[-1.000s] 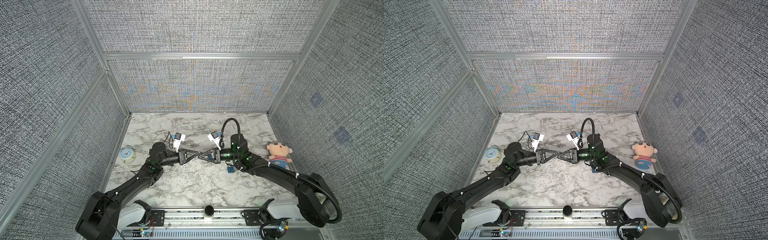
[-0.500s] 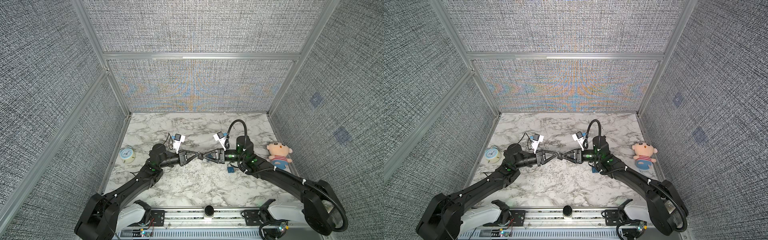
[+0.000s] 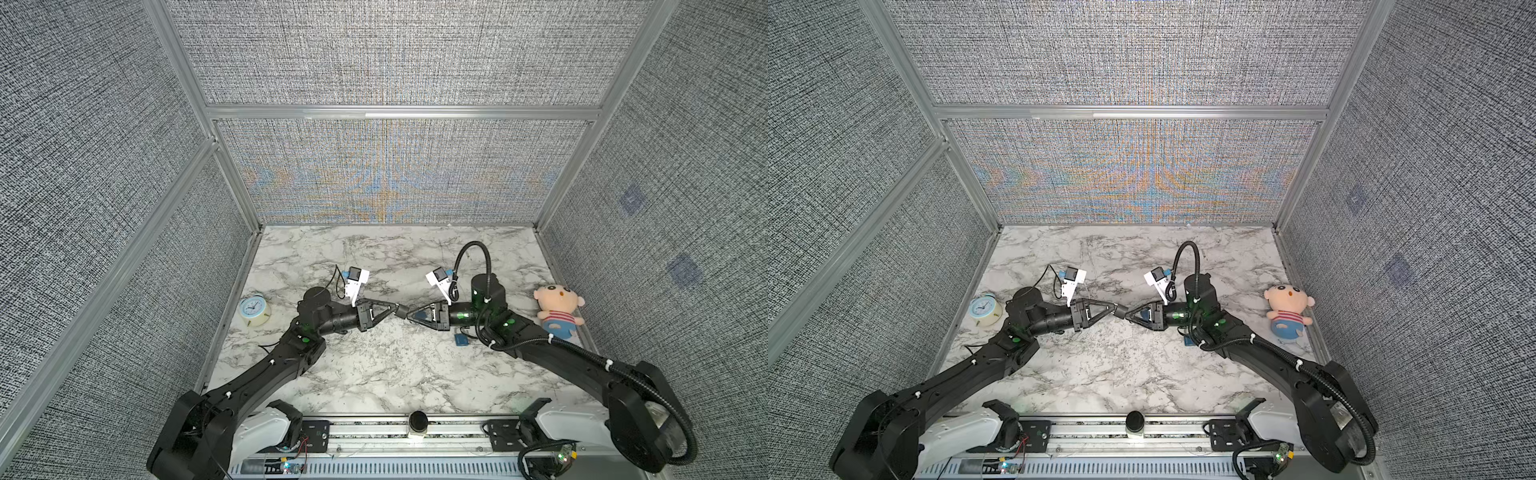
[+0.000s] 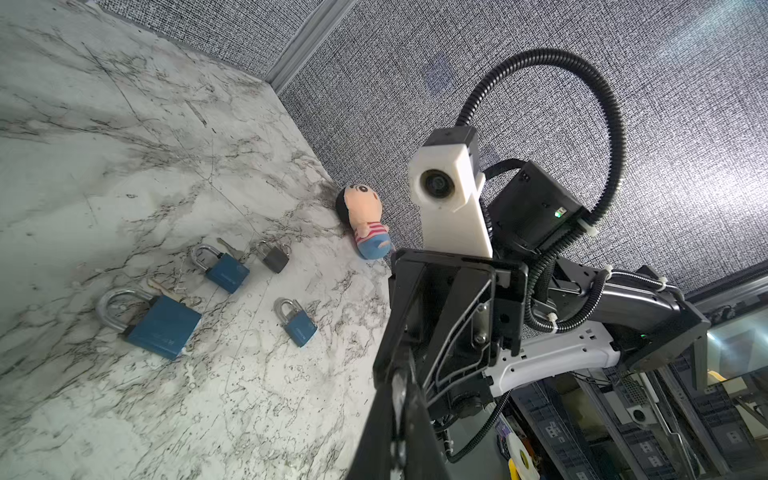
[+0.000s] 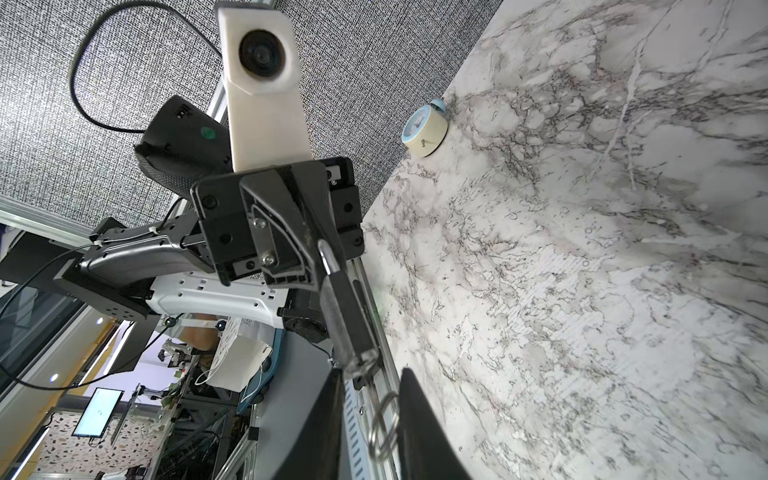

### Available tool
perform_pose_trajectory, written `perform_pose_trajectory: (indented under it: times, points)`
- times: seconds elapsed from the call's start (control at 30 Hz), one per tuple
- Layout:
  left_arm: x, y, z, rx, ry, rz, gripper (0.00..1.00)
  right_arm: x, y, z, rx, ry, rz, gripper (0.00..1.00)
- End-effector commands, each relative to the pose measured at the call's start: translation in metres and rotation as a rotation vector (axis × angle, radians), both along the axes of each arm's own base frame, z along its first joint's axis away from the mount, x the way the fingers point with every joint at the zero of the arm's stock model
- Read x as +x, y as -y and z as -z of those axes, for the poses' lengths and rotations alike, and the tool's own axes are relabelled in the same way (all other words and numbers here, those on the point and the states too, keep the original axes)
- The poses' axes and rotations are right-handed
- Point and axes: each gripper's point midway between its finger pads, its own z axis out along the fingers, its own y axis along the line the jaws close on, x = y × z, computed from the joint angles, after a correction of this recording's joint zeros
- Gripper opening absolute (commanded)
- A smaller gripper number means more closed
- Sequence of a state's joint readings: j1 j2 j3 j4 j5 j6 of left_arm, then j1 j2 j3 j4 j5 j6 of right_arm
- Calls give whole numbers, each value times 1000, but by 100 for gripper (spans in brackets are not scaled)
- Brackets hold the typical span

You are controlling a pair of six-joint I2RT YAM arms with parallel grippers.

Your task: Lock with the key

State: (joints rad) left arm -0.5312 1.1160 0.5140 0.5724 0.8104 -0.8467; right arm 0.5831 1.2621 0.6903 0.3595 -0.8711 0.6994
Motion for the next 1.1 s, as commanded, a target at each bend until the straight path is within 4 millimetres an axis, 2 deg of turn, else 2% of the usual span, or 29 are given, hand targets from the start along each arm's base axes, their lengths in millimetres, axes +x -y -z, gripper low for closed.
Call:
perform_pose_trajectory:
  times: [0.0, 0.07, 0.1, 0.3, 0.63, 0.8, 1.0, 1.07]
  points:
    - [1, 0, -8, -18, 20, -2, 0, -2, -2, -4, 22, 17, -13, 11]
    - [1, 0, -8, -19, 21, -5, 0, -2, -2, -3, 23, 13, -11, 1]
    - [1, 0, -8, -17, 21, -8, 0, -3, -2, -2, 25, 11, -11, 0]
    - [4, -2, -10, -19, 46, -26, 0, -7, 2, 5, 29, -11, -6, 0]
    - [6, -3, -11, 6, 74, -19, 0, -8, 27, 12, 19, -24, 60, 0]
    - [8, 0, 10, 60, 13, -2, 0, 2, 39, 6, -1, -1, 134, 0]
    - [13, 4, 67, 247, -146, 30, 0, 21, 61, 8, -69, -7, 276, 0]
    - [13, 5, 81, 279, -179, 41, 0, 22, 64, 9, -71, -10, 289, 0]
